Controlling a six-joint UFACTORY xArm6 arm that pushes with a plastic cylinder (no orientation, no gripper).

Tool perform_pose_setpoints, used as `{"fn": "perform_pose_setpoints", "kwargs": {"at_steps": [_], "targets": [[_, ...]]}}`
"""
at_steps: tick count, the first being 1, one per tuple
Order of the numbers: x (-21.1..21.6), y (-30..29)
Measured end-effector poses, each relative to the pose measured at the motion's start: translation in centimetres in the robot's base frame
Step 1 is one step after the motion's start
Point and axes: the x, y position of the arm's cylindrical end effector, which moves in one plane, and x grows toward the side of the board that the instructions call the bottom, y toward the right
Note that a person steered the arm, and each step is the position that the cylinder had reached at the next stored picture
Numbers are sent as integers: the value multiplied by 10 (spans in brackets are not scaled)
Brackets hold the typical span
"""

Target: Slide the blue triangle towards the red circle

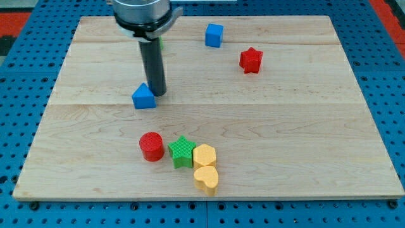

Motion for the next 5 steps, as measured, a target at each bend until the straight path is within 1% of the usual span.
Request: {"fn": "perform_pose_setpoints", "kwargs": {"at_steps": [2, 3, 4, 5], "targets": [[25, -87], [31, -111], [37, -116], [37, -65]]}}
